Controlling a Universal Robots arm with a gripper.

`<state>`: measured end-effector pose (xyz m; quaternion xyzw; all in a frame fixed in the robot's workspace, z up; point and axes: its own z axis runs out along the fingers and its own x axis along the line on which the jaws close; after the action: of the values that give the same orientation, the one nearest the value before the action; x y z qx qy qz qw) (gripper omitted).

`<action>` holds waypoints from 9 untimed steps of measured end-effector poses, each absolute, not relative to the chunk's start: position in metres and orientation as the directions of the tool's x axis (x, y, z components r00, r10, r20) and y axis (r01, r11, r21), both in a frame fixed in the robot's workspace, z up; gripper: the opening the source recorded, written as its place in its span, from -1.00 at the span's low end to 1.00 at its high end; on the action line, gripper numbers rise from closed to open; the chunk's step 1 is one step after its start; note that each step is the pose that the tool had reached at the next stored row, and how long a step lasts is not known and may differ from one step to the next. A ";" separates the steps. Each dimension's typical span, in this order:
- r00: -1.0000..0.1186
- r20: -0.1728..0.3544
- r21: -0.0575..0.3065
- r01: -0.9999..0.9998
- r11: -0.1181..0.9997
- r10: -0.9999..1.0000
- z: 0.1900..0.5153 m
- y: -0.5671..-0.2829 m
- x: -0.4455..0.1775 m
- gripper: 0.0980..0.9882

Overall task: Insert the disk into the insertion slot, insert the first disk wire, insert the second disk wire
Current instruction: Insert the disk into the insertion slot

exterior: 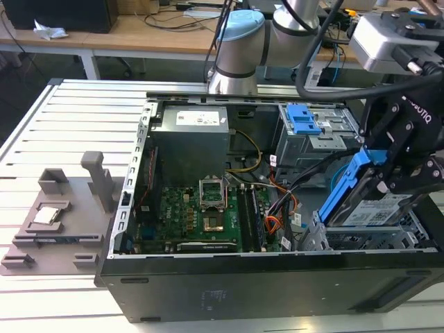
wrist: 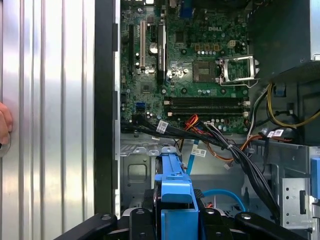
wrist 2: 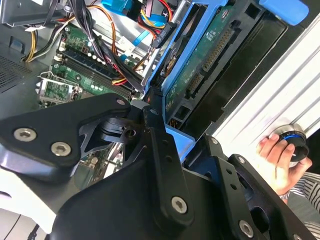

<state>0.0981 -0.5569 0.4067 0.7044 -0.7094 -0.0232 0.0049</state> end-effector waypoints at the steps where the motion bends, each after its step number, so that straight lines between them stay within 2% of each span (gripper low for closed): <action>1: -0.008 -0.026 0.040 -0.999 0.006 -1.000 0.406 -0.557 0.098 -0.39; 9: -0.008 -0.026 0.040 -0.999 0.006 -1.000 0.398 -0.557 0.098 -0.39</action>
<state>0.0981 -0.5569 0.3977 0.7044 -0.7094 -0.0231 0.0049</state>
